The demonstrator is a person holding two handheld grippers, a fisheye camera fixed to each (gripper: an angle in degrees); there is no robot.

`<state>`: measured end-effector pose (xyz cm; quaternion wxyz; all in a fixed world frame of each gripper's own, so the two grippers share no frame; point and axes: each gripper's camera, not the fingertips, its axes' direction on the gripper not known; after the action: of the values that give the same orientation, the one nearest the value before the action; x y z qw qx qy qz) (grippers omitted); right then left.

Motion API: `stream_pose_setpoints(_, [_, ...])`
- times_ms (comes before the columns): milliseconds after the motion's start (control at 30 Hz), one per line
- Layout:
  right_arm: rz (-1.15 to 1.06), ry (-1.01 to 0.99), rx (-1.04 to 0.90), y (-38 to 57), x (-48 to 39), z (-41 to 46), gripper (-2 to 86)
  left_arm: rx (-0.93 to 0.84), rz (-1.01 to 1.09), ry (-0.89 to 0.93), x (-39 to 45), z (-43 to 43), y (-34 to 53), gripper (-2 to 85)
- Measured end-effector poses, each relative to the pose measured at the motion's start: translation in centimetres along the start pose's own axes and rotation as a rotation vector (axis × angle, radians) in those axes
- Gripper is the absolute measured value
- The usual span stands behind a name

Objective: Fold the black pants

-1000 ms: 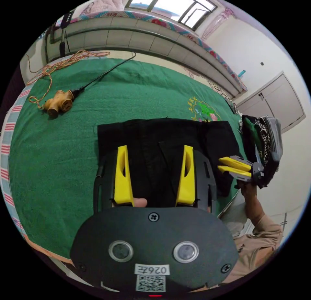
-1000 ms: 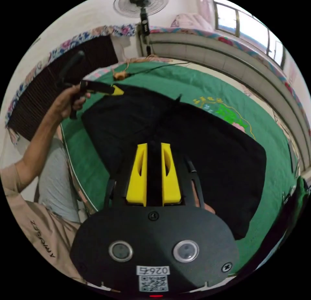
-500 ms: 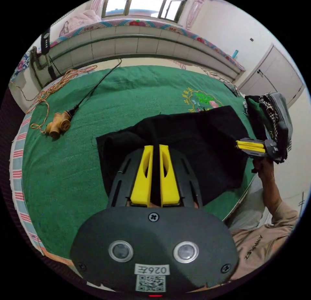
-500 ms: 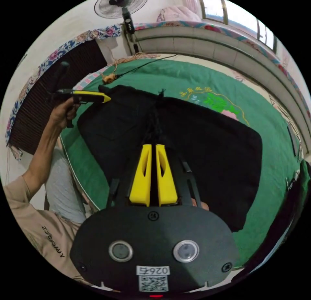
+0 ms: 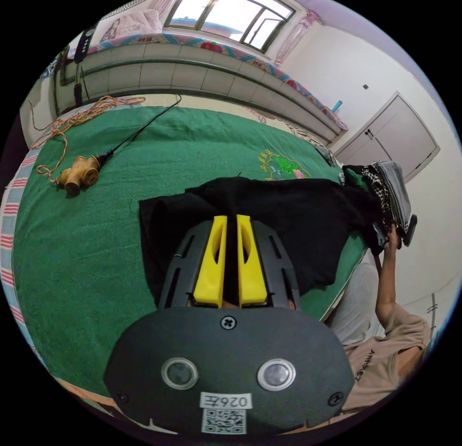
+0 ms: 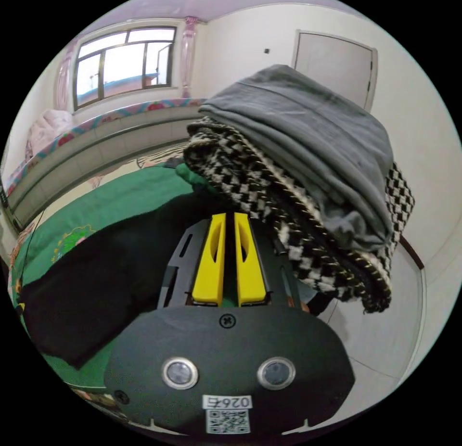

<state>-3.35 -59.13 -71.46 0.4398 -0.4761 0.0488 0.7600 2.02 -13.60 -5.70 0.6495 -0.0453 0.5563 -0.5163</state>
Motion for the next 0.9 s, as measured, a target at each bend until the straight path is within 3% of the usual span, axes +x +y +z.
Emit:
stream_pose_setpoints(133, [0.024, -0.002, 0.100, 1.6, 2.3, -1.7, 1.0, 0.002, -0.029, -0.082, -0.1, -0.2, 0.4, 4.9])
stream_pose_setpoints(233, [-0.101, -0.169, 0.124, 2.0, 0.7, -2.2, -0.5, 0.050, -0.043, -0.138, 0.0, -1.3, 0.8, 5.6])
stream_pose_setpoints(333, [-0.282, -0.293, 0.015, 1.3, -2.6, -0.5, -0.7, 0.083, -0.006, -0.122, 0.5, -2.0, 0.8, 8.7])
stream_pose_setpoints(500, [-0.450, -0.106, -0.071, -0.3, -7.1, 4.8, 3.5, -0.082, -0.030, -0.129, -0.2, 1.6, -0.5, 10.0])
stream_pose_setpoints(600, [-0.519, -0.092, -0.299, -0.6, -8.4, 10.4, 2.9, -0.119, -0.003, -0.180, 0.3, 2.2, -1.2, 7.6])
stream_pose_setpoints(767, [-0.491, -0.179, -0.302, -1.6, -6.6, 9.9, -1.3, -0.053, 0.097, -0.191, 1.3, 0.0, -0.8, 2.5])
stream_pose_setpoints(900, [-0.345, -0.348, -0.117, -2.6, -1.8, 5.1, -1.4, 0.109, 0.132, 0.011, 1.0, -5.4, 0.7, 1.4])
